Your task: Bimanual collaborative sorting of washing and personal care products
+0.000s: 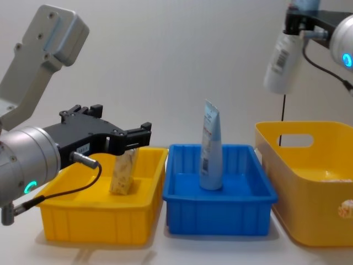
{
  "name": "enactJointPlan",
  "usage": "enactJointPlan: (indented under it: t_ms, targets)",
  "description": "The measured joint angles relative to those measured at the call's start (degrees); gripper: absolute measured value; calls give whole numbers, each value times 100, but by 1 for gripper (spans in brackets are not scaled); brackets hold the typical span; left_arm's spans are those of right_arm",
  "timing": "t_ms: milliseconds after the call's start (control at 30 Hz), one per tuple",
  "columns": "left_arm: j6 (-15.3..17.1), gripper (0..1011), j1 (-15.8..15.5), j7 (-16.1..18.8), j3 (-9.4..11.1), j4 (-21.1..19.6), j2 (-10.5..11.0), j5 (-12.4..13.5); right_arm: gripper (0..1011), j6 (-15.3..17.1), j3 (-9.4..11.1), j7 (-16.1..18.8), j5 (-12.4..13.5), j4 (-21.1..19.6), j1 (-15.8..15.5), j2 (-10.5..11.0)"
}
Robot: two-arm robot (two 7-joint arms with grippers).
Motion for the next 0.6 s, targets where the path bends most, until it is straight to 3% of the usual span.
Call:
enactJointPlan:
  t_ms: [333, 600]
  targets:
    - [0, 1002, 0, 0, 0, 0, 0, 0, 177, 617, 267, -264, -36, -433, -386, 24]
    - [0, 1002, 0, 0, 0, 0, 0, 0, 177, 1116, 420, -443, -94, -556, -586, 23]
